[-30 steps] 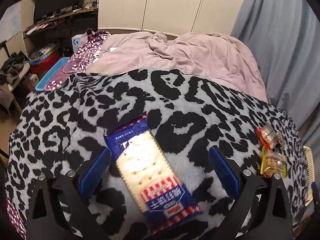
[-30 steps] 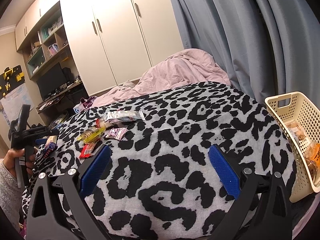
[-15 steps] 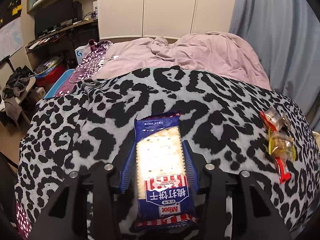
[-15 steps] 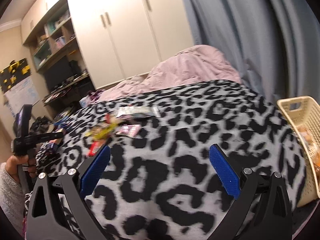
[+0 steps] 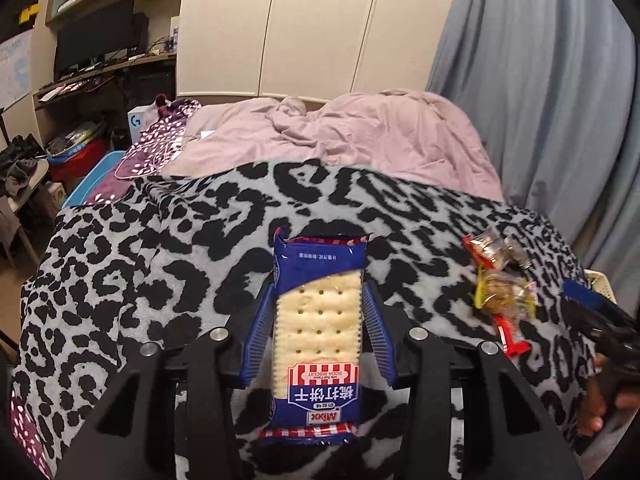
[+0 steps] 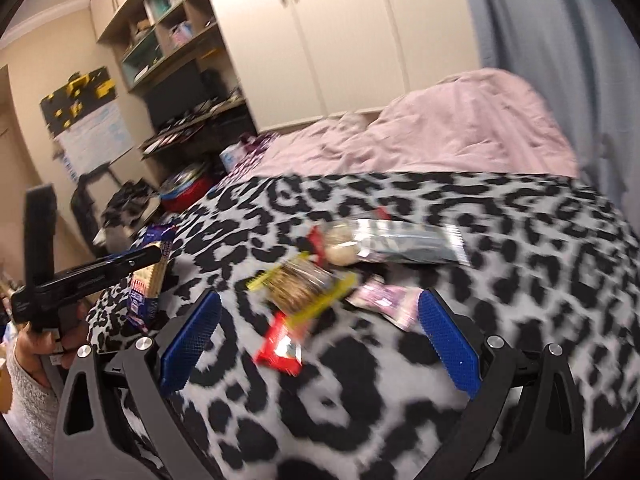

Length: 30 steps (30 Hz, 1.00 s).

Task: Organize snacks
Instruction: 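Grasp the yellow-wrapped biscuit bag with the right gripper and lift it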

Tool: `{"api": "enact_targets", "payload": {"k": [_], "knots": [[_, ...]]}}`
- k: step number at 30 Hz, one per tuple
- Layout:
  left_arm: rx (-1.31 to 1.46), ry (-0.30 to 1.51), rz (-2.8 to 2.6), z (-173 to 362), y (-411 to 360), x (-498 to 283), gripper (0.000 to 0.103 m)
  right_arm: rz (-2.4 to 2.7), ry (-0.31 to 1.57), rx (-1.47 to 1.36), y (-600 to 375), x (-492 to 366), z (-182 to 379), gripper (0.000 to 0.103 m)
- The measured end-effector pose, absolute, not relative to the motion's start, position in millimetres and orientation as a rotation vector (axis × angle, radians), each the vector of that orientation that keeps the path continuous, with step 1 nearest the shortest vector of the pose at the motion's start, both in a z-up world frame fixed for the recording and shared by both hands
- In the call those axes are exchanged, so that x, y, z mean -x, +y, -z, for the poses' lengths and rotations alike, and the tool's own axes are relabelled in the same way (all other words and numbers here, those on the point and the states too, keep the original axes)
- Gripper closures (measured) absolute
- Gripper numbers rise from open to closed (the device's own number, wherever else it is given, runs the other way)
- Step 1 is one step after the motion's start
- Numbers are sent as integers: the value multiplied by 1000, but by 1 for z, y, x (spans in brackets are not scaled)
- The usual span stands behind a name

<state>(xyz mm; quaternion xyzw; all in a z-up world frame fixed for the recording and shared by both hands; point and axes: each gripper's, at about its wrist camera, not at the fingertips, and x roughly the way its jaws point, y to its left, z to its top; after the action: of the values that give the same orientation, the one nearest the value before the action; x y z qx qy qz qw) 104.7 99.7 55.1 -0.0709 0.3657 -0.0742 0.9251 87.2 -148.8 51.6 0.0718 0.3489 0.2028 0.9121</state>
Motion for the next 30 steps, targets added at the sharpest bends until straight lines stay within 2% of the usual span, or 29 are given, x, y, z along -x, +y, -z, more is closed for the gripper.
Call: {"api": "enact_targets", "payload": {"k": [9,10,11,13,18,21,23,24,25,26,30], "knots": [[125,754,179,-53,95,-105,57,-465,802,-39,-110,-129,-38,3],[128,768,180,-49,95,-106,54,-471,800,-14,-105,-130,-38,6],[137,777,184,-46,96,-107,47,-478,804,4,-102,-131,-37,12],[144,782,183,-41,96,-108,41,-475,828,36,-96,-136,-32,23],[135,811,191,-30,94,-108,41,-468,861,46,-96,-139,-23,31],[126,828,184,-26,93,-110,41,-465,852,39,-98,-136,-24,38],[119,826,180,-26,92,-110,41,-464,850,35,-99,-133,-25,46],[114,830,178,-26,90,-110,43,-466,850,33,-101,-131,-26,47],[104,831,173,-25,89,-110,47,-469,851,29,-102,-129,-26,53],[94,831,169,-25,88,-111,53,-471,851,23,-103,-127,-27,54],[108,832,168,-25,88,-110,58,-473,835,-13,-111,-119,-32,56]]}}
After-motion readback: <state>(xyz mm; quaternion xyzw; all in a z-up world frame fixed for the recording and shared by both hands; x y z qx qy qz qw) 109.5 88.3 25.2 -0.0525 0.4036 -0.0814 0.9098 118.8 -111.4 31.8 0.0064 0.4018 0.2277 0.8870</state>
